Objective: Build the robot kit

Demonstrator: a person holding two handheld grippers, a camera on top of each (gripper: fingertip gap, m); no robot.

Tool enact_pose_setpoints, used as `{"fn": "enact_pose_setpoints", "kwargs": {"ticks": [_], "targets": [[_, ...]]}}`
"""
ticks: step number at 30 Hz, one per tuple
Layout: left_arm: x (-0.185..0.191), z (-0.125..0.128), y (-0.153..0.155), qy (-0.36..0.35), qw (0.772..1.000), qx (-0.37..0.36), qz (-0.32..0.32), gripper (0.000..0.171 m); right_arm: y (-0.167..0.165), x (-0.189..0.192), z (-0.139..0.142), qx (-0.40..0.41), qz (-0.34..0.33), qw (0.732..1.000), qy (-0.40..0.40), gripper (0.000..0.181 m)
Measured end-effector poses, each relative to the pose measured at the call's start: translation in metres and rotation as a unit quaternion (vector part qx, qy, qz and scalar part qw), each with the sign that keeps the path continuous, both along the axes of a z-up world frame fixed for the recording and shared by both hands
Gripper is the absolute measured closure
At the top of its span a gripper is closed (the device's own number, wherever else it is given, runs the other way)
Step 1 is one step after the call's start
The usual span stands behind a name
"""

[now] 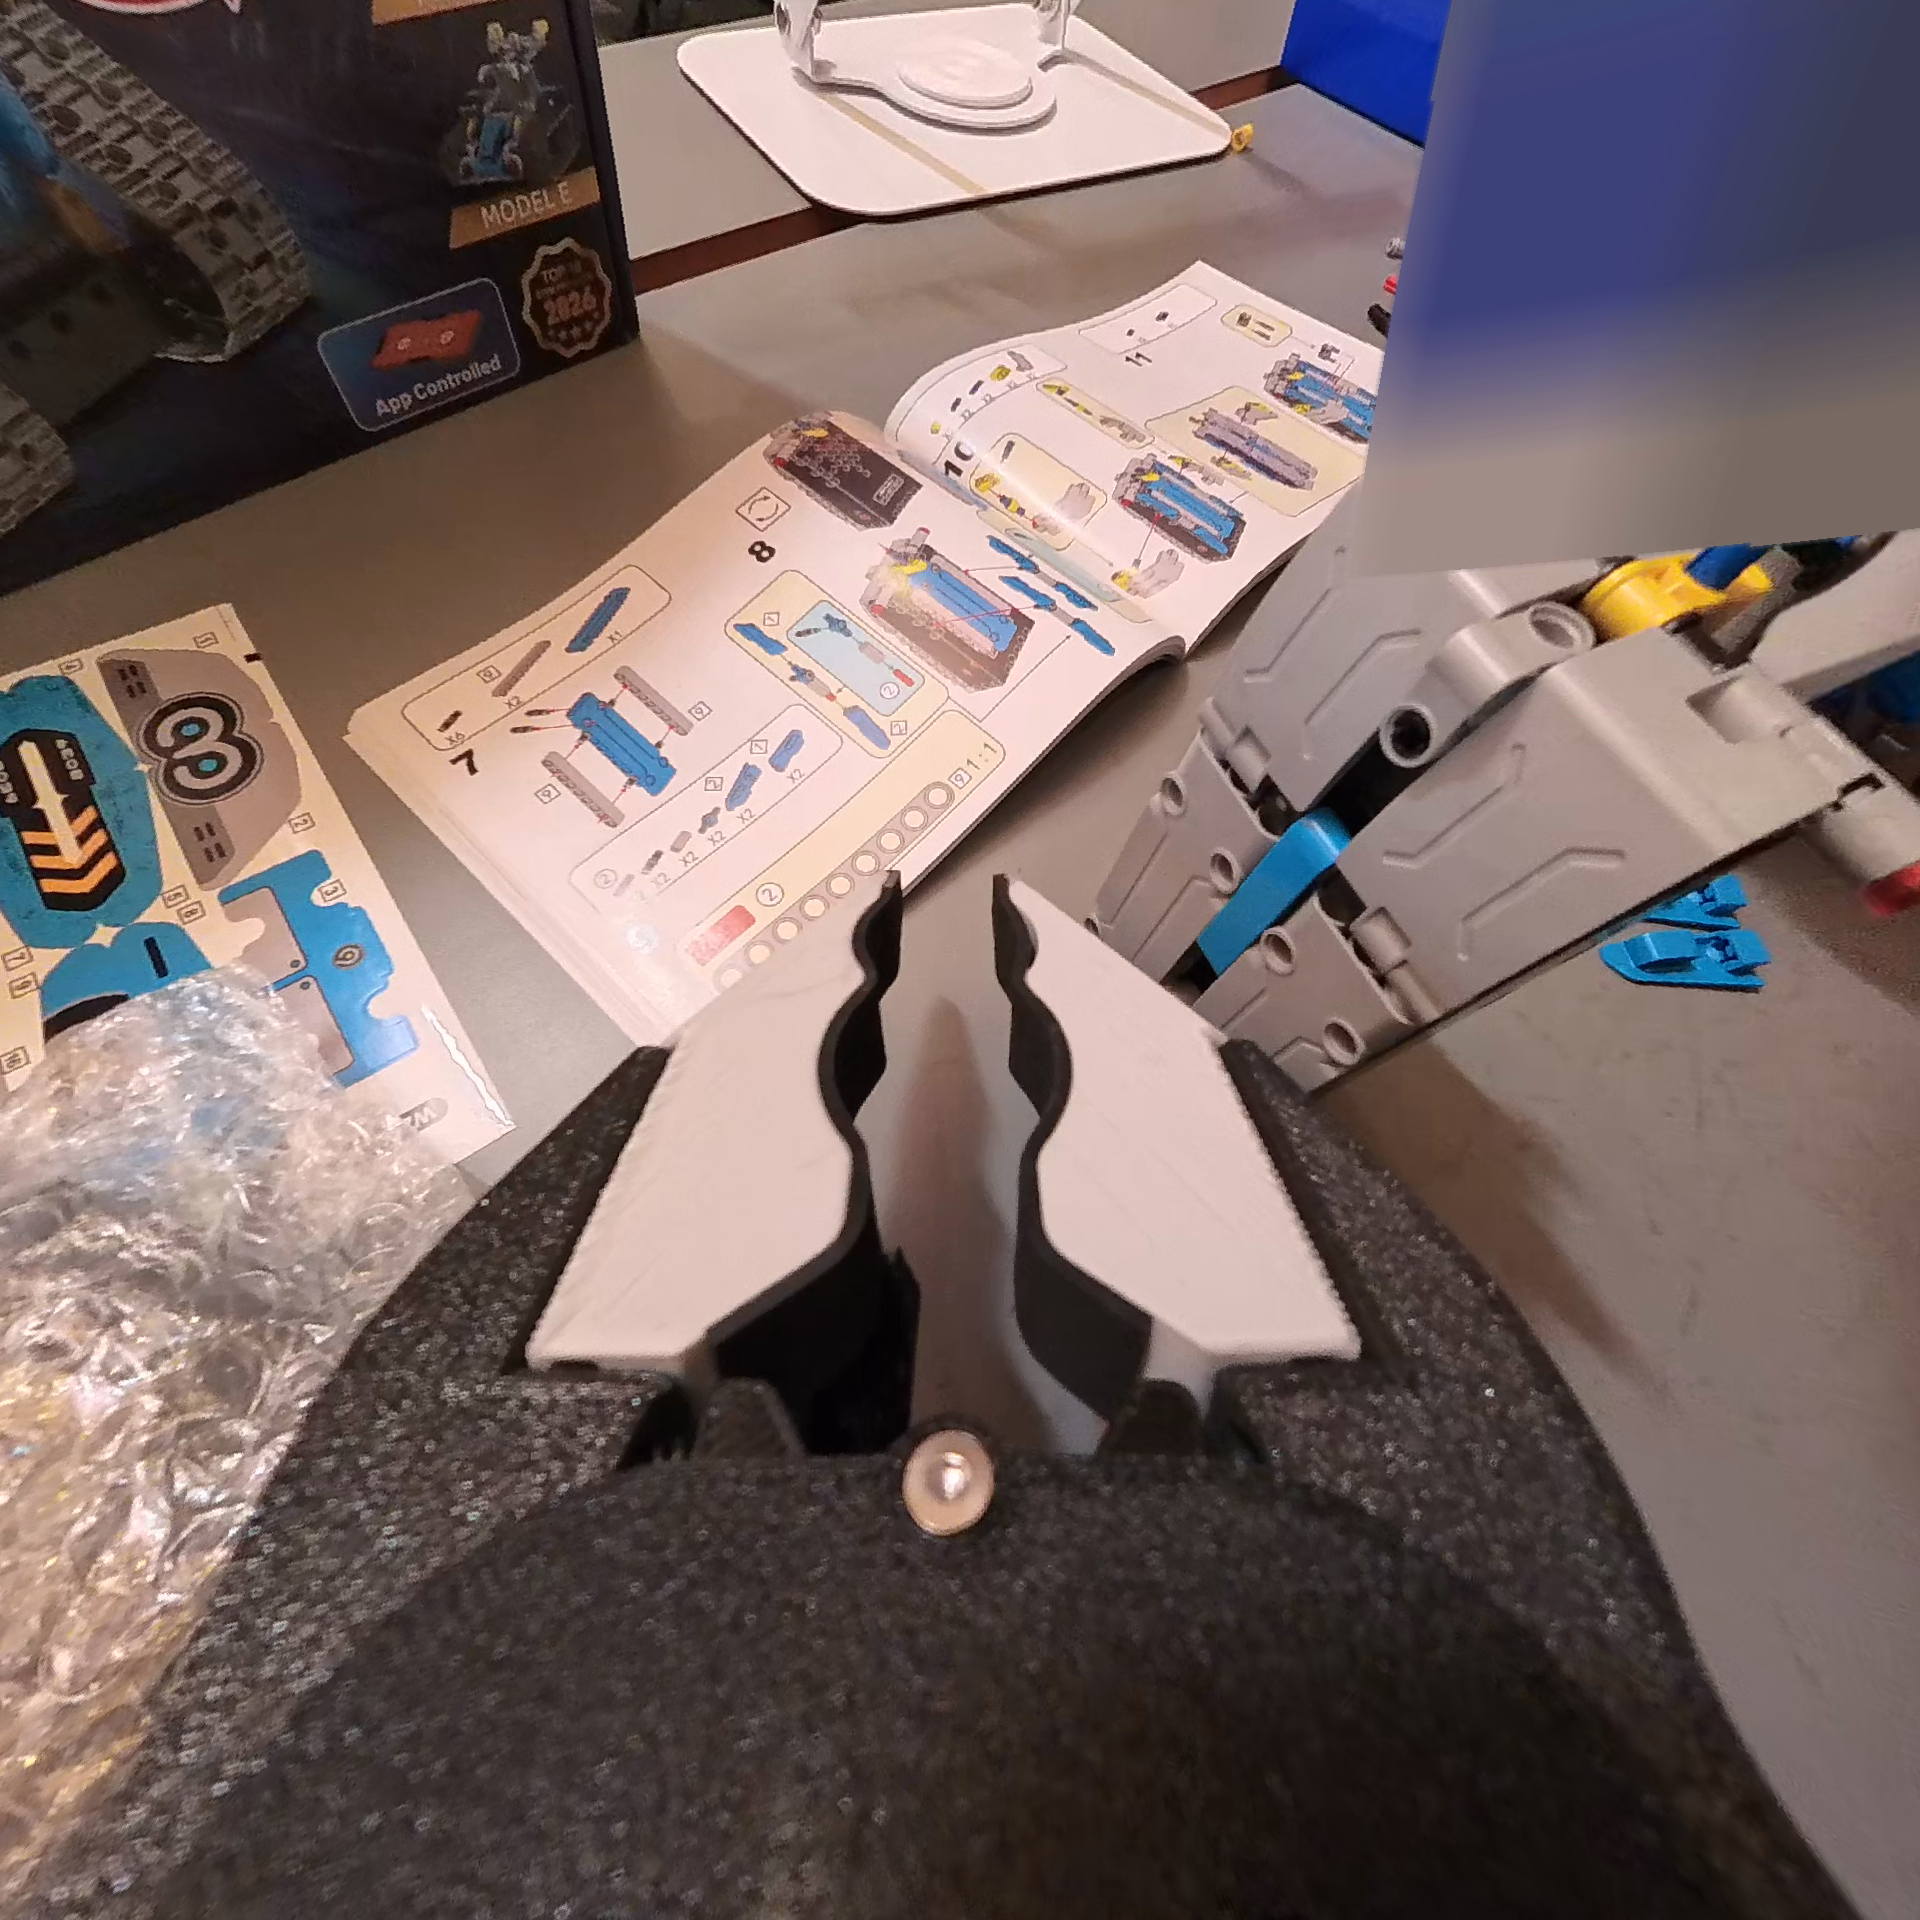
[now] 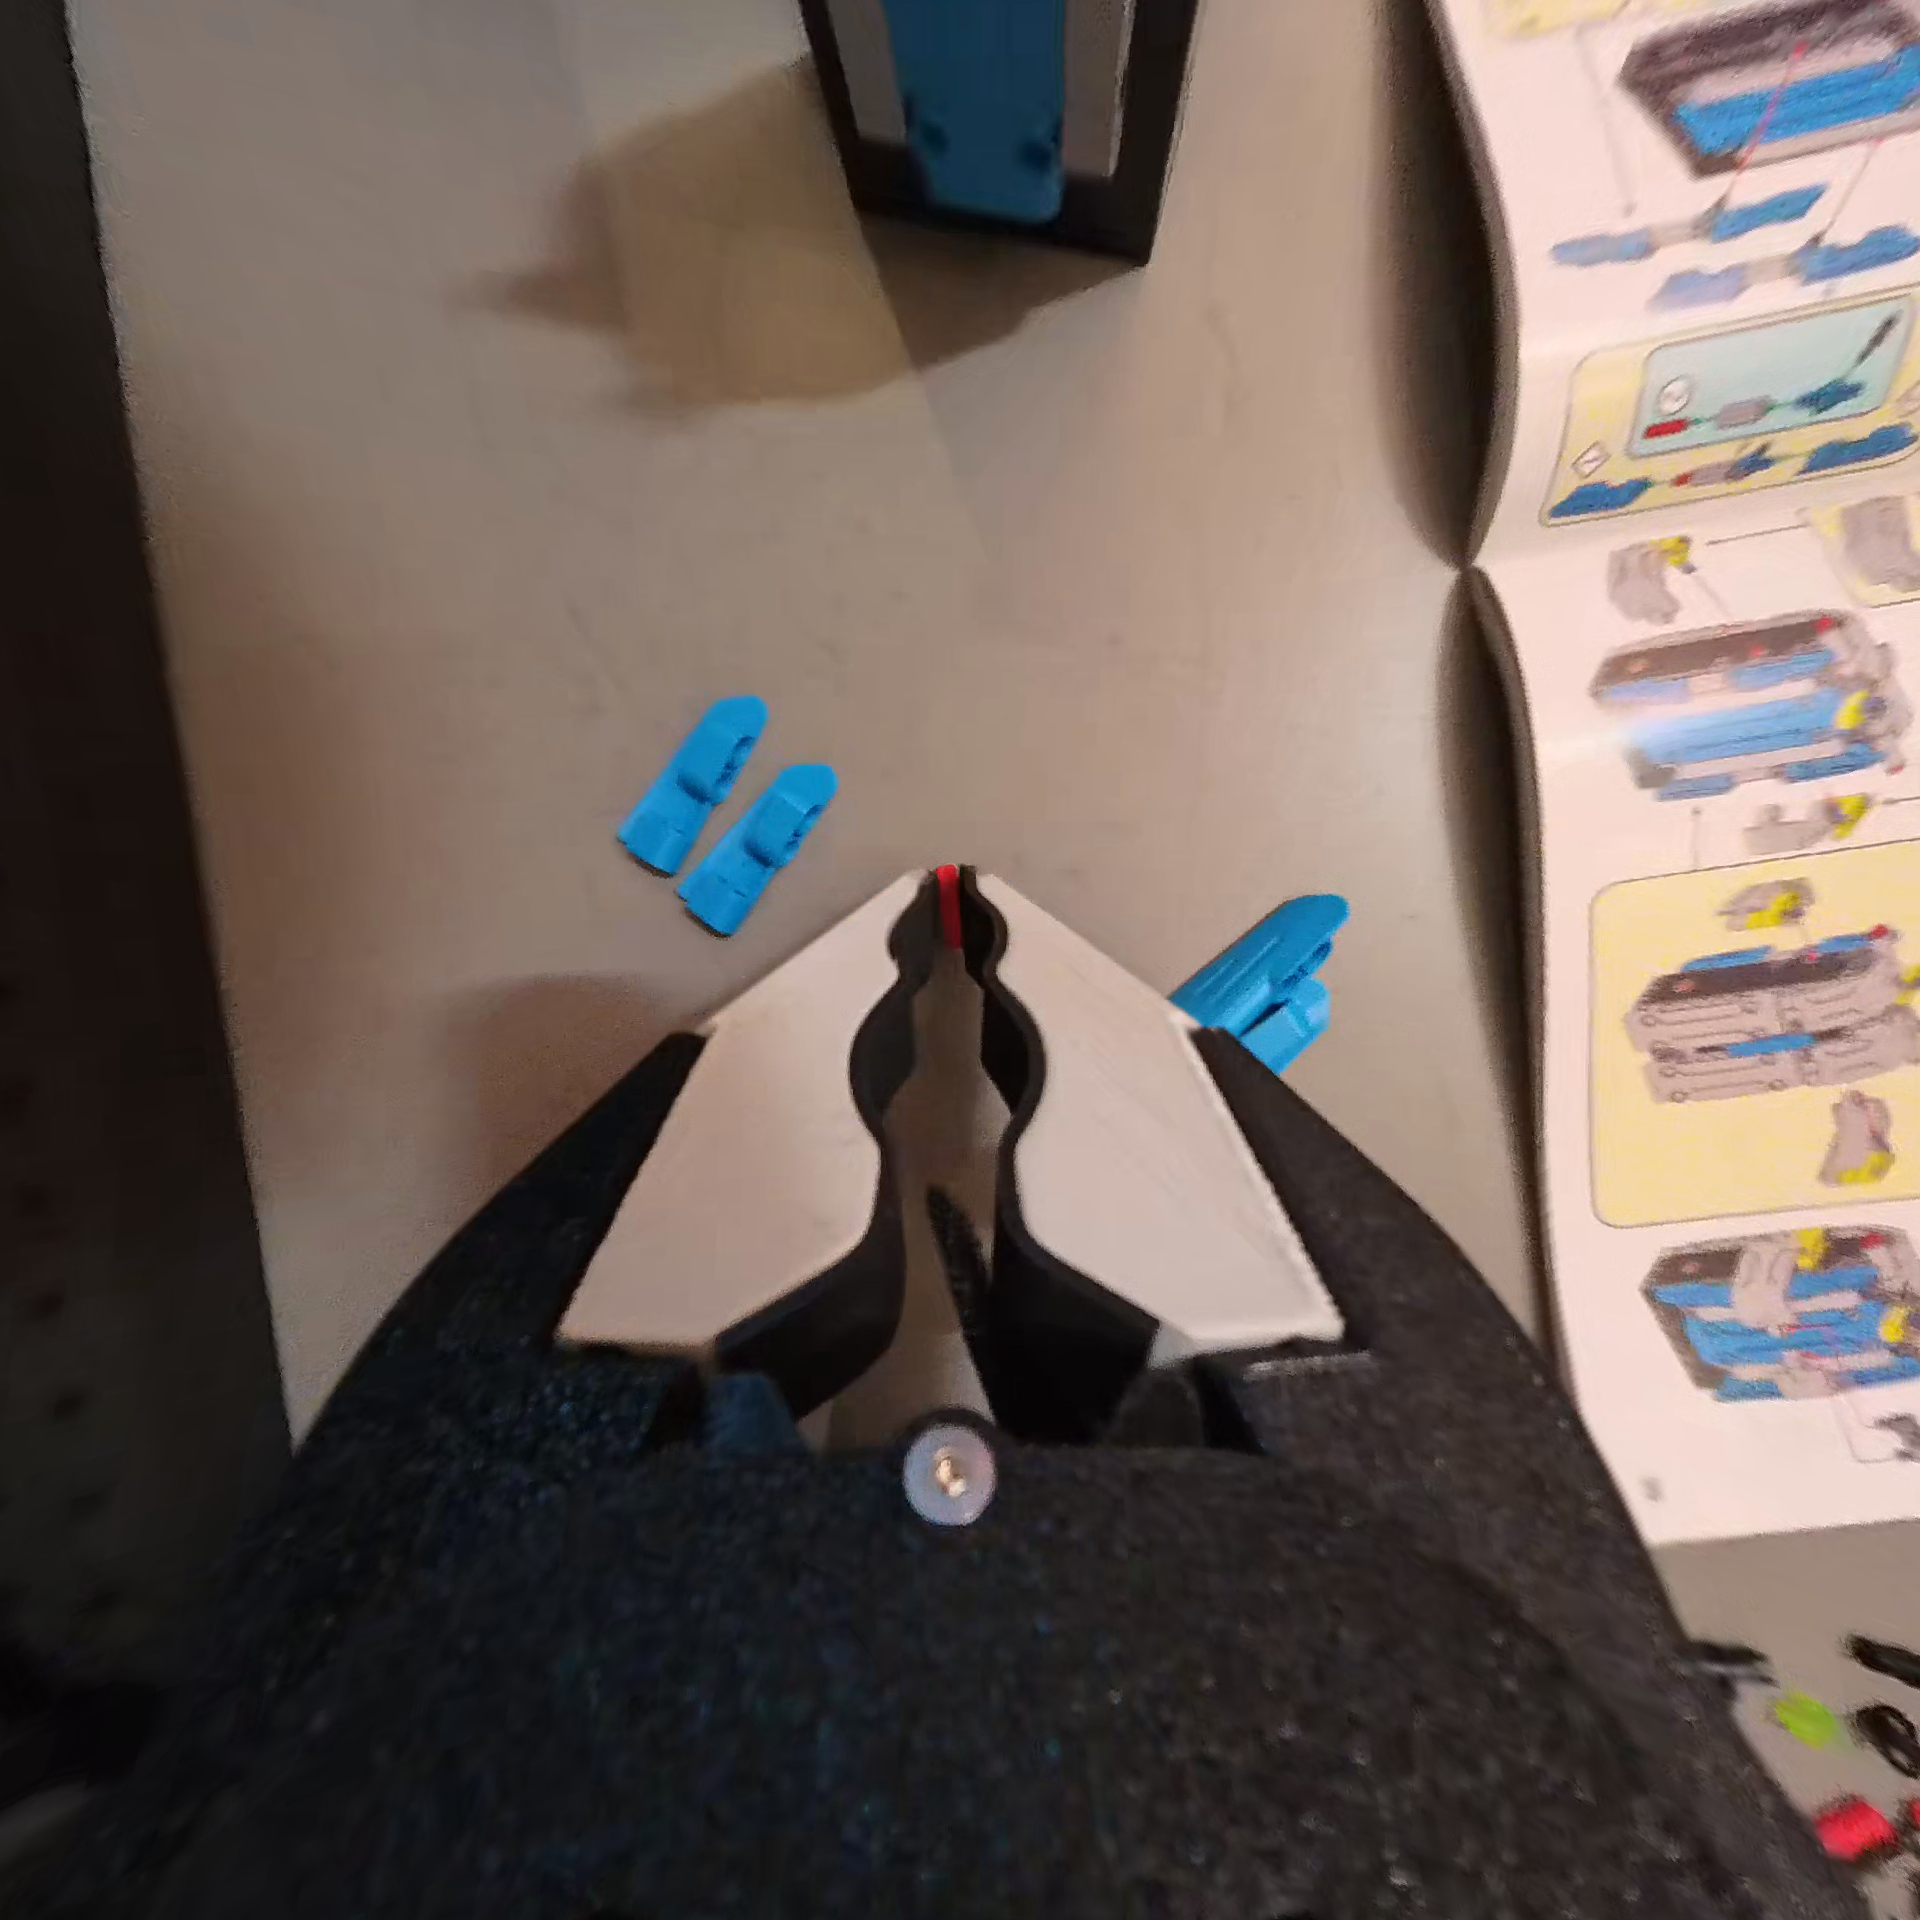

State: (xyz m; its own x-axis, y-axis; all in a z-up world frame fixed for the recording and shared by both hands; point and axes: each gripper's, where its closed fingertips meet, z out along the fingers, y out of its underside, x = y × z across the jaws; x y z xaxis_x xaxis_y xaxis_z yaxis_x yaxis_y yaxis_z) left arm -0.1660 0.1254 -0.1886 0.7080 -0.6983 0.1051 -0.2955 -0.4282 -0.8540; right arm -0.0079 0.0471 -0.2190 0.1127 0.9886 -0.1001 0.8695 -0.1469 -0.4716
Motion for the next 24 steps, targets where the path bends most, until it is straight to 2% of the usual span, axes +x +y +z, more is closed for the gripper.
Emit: {"fn": "enact_pose_setpoints", "kwargs": {"ticks": [6,7,8,9,11,13,15,16,18,20,24], "targets": [[0.000,0.000,0.000,0.001,1.000,0.001,-0.001,0.155,-0.002,-0.001,-0.005,-0.037,-0.012,0.999,0.018,0.177],[0.000,0.000,0.000,0.001,1.000,0.001,-0.001,0.155,-0.001,0.000,-0.004,-0.035,-0.015,0.999,0.022,0.172],[0.000,0.000,0.000,0.000,1.000,0.001,-0.001,0.155,0.002,0.000,0.002,-0.034,-0.020,0.999,0.037,0.156],[0.000,0.000,0.000,0.000,1.000,0.001,-0.001,0.155,0.003,0.001,0.013,-0.039,-0.024,0.997,0.064,0.156],[0.000,0.001,-0.001,-0.001,1.000,0.001,-0.002,0.155,0.029,0.023,0.035,-0.014,-0.079,0.992,0.094,0.164],[0.000,0.000,0.000,-0.001,1.000,-0.001,-0.002,0.155,0.075,0.068,0.044,0.036,-0.184,0.978,0.086,0.167],[0.000,0.000,0.000,-0.003,1.000,-0.004,-0.002,0.155,0.128,0.131,0.041,0.095,-0.336,0.935,0.058,0.167],[0.000,0.000,0.000,-0.004,1.000,-0.006,-0.001,0.155,0.143,0.157,0.035,0.097,-0.396,0.912,0.054,0.167],[0.000,0.000,0.000,-0.006,1.000,-0.007,-0.001,0.155,0.154,0.188,0.019,0.076,-0.468,0.879,0.052,0.166],[0.000,0.000,0.000,-0.007,1.000,-0.006,-0.001,0.155,0.157,0.205,0.006,0.086,-0.491,0.867,0.023,0.165],[0.000,0.000,0.000,-0.008,1.000,-0.007,-0.001,0.155,0.159,0.205,0.004,0.114,-0.477,0.872,-0.005,0.168]]}}
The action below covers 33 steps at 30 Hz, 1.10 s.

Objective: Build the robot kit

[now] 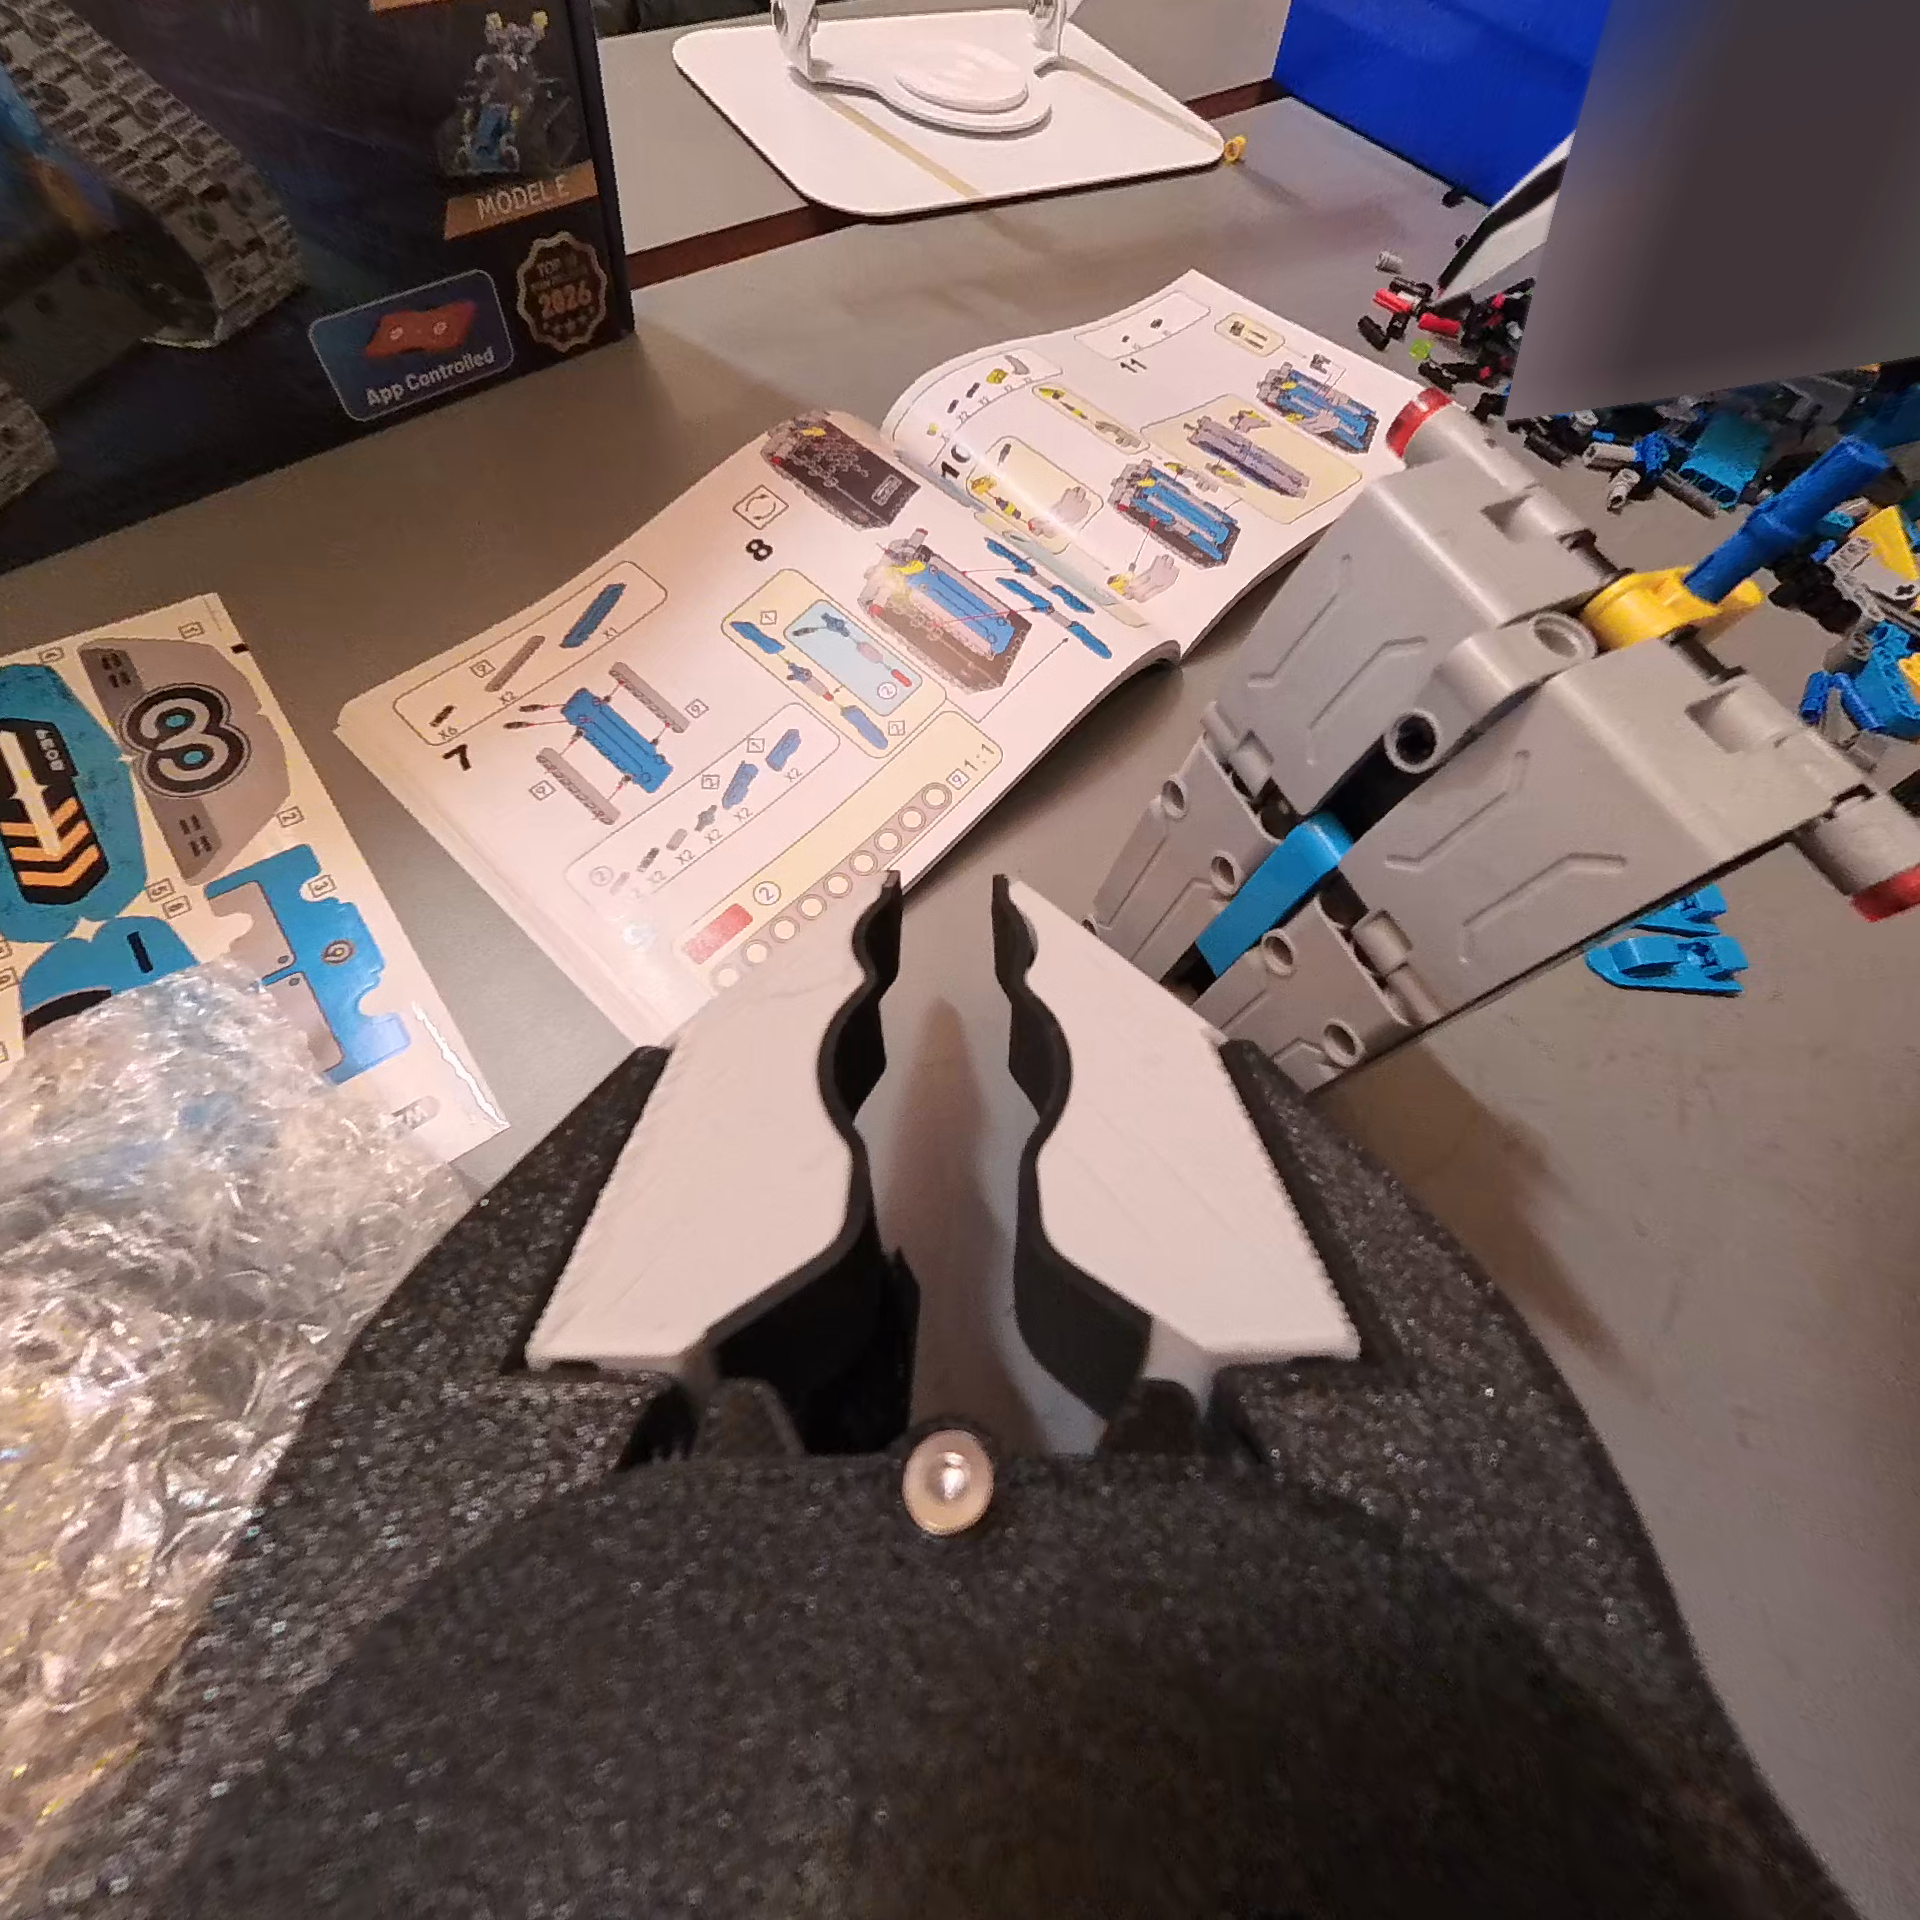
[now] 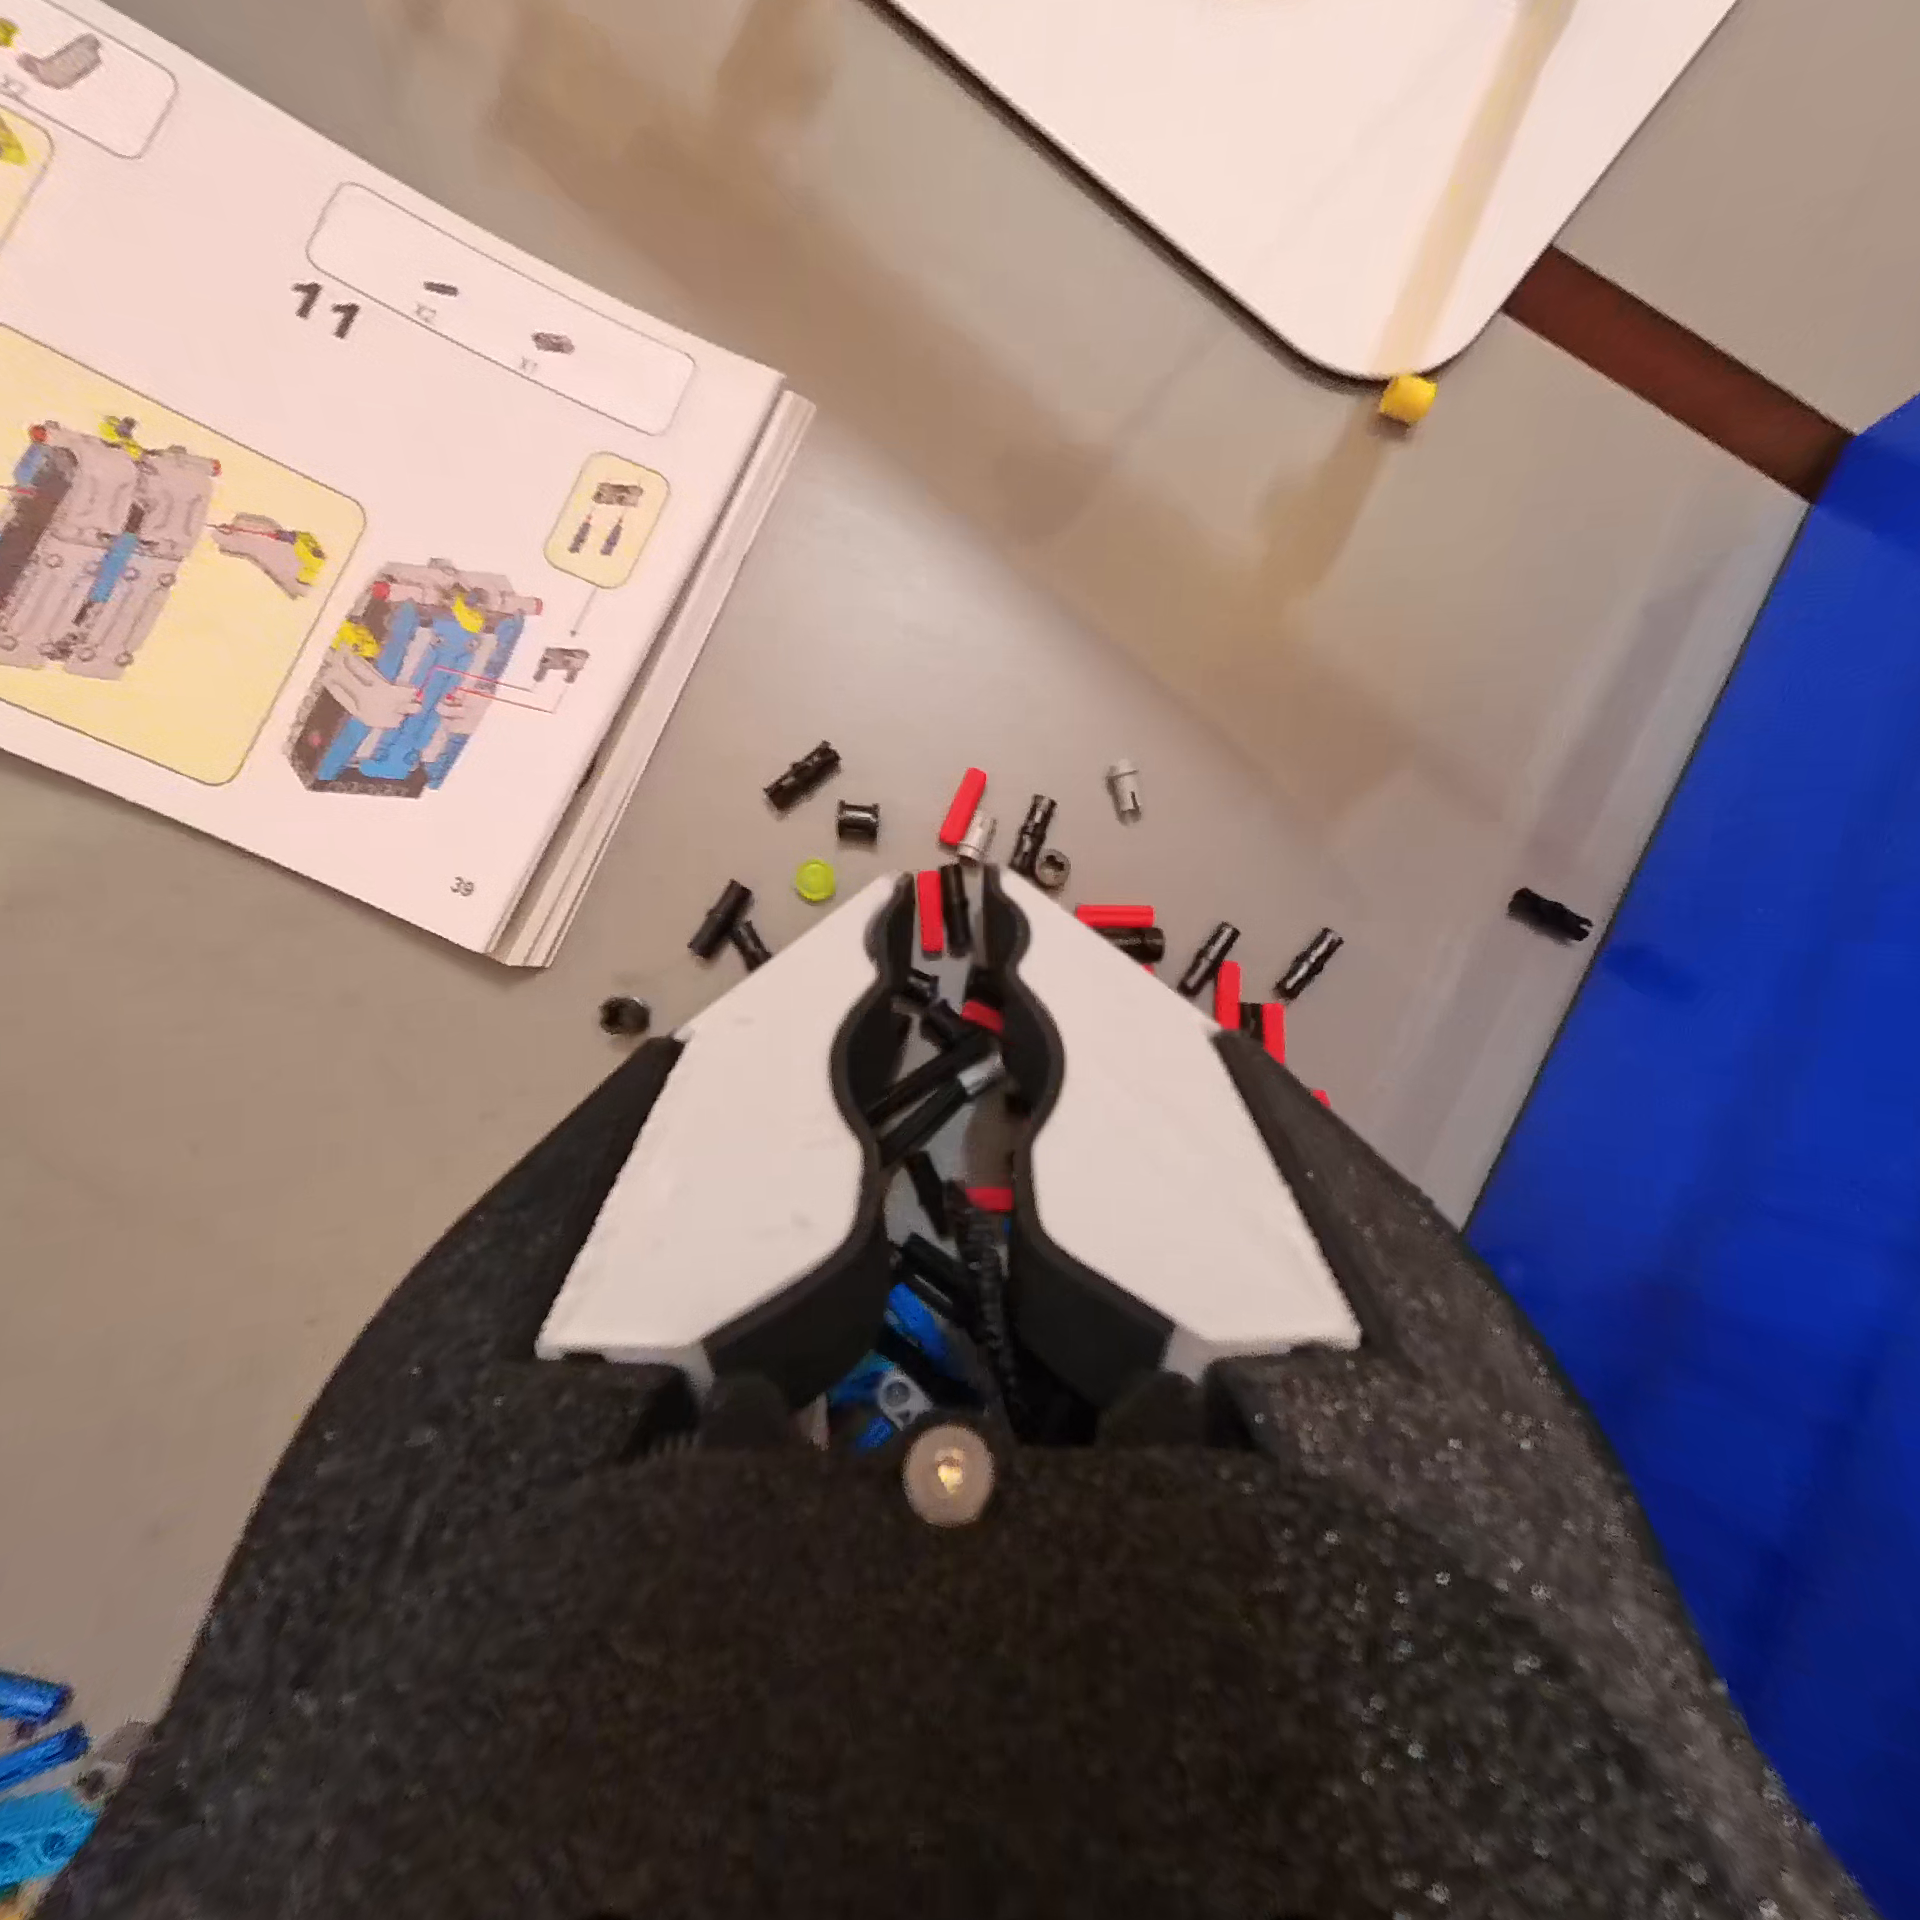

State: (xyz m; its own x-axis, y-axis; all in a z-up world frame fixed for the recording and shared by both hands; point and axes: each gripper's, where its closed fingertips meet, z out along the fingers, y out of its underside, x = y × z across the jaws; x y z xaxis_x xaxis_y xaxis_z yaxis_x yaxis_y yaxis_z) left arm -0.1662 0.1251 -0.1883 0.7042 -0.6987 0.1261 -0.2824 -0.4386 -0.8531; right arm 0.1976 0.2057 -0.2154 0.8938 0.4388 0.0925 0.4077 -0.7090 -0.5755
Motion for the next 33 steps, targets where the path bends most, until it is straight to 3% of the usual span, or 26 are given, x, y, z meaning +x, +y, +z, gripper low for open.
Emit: {"fn": "enact_pose_setpoints", "kwargs": {"ticks": [6,16,24,28,33], "targets": [[0.000,0.000,0.000,-0.003,1.000,-0.002,0.000,0.155,-0.006,-0.008,-0.002,-0.002,0.033,0.999,-0.023,0.172],[0.000,0.001,0.000,-0.003,1.000,-0.002,0.000,0.155,-0.005,0.002,-0.004,-0.010,0.015,1.000,-0.011,0.175],[0.000,0.000,0.000,-0.003,1.000,-0.002,0.000,0.155,-0.004,0.010,-0.005,0.005,0.027,0.994,-0.102,0.173],[0.000,0.000,0.000,-0.005,1.000,-0.003,0.000,0.155,-0.004,-0.004,0.003,0.021,0.043,0.996,-0.070,0.173],[-0.001,0.001,0.000,-0.007,1.000,-0.003,0.001,0.155,-0.003,0.005,-0.006,0.005,0.021,0.998,-0.060,0.173]]}}
